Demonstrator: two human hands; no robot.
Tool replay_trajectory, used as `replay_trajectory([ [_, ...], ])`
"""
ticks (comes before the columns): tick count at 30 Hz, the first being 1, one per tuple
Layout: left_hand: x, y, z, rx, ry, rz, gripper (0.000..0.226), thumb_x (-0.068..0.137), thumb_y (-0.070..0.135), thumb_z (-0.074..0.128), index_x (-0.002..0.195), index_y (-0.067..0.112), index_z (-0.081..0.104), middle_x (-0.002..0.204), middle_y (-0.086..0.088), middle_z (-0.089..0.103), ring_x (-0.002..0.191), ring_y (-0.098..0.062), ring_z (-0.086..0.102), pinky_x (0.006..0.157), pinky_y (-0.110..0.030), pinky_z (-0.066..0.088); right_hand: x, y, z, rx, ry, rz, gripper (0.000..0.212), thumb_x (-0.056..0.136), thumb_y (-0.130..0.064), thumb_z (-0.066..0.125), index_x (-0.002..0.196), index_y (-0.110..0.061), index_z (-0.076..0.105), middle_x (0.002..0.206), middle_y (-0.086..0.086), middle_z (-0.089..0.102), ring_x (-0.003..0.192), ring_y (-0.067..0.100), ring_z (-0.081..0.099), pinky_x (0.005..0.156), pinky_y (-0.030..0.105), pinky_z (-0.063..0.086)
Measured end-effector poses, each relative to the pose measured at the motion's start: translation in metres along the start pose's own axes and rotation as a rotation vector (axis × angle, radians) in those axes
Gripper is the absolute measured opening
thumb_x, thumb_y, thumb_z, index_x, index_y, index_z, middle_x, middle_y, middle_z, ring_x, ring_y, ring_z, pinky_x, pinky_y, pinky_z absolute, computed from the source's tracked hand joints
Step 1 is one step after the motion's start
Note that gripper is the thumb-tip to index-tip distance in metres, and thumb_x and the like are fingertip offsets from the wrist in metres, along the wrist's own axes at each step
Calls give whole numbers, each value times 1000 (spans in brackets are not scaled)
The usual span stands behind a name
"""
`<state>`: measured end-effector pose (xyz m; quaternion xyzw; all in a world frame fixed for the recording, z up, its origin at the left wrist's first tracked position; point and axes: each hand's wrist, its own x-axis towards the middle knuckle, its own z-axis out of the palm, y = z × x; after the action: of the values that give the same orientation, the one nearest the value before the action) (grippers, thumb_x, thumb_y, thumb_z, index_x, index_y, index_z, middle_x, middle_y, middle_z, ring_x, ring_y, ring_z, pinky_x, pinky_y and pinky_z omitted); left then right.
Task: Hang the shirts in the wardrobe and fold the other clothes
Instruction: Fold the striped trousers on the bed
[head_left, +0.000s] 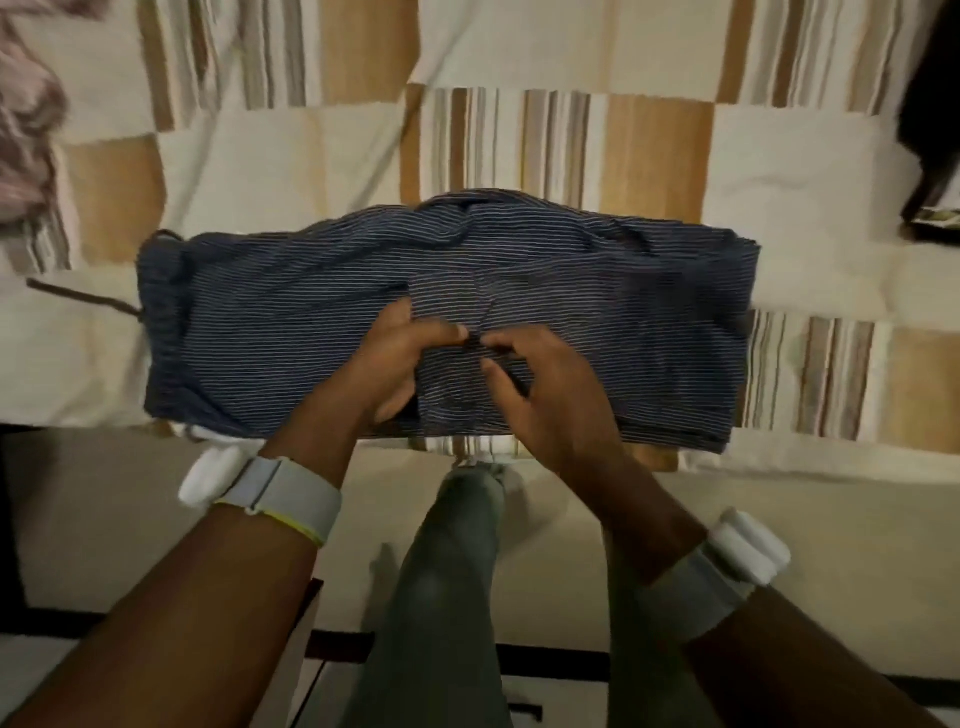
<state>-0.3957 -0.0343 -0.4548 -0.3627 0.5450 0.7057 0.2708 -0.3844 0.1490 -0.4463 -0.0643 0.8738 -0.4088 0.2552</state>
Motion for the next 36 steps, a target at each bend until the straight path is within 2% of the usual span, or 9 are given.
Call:
replay_trajectory([
  [8,21,1,-22,144,63,87,25,101,2,57,125,4,63,119,-14,73,111,-32,69,102,-57,54,11,5,10,-99,100,-4,25,101,-26,61,124,-20,67,125,-4,63,112,12,58,92,37,54],
  [11,3,-1,-20,494,340,358,36,98,8,60,133,18,58,118,5,67,102,-8,67,94,-45,58,6,16,9,-242,231,-55,29,102,-27,58,127,-16,66,133,4,59,123,19,53,100,43,49],
  [13,-11,-3,-7,794,460,652,49,97,17,62,144,20,50,139,0,54,124,-14,56,106,-37,49,2,22,13,-359,291,-61,37,102,-30,56,134,-14,62,146,11,51,137,27,46,112,47,39],
  [16,-5,-20,15,1286,144,847,58,103,30,53,158,19,37,166,-7,30,156,-27,23,126,-48,19,5,31,26,-457,240,-62,51,106,-35,46,153,-15,44,165,15,31,155,33,24,123,55,23],
  [20,24,-45,6,1682,62,691,75,107,55,34,166,18,8,174,-7,-2,160,-29,-7,128,-55,0,17,71,10,-606,140,-64,65,108,-52,31,165,-21,21,173,9,8,160,27,4,126,57,10],
  [25,27,-49,12,1737,90,723,79,105,59,32,166,16,6,174,-9,-3,160,-31,-6,128,-57,1,23,126,-60,-679,251,51,71,107,-57,35,166,-26,12,174,7,2,160,26,-2,127,57,4],
  [30,23,-48,14,1756,127,647,80,103,57,34,166,15,7,174,-10,-2,160,-31,-7,127,-59,1,21,150,-94,-468,387,294,71,108,-59,32,166,-24,10,174,9,1,160,28,-3,127,56,5],
  [33,16,-41,35,1694,173,669,79,102,51,39,166,13,12,174,-11,-2,160,-33,-7,126,-63,2,9,151,-108,-393,465,303,72,107,-57,38,161,-11,27,168,17,23,156,32,20,126,50,21],
  [36,12,-49,66,1609,108,731,76,103,48,41,166,14,15,174,-9,-2,160,-31,-7,126,-63,2,-10,139,-106,-301,504,290,60,104,-52,49,146,-10,48,138,16,54,126,30,50,103,43,44],
])
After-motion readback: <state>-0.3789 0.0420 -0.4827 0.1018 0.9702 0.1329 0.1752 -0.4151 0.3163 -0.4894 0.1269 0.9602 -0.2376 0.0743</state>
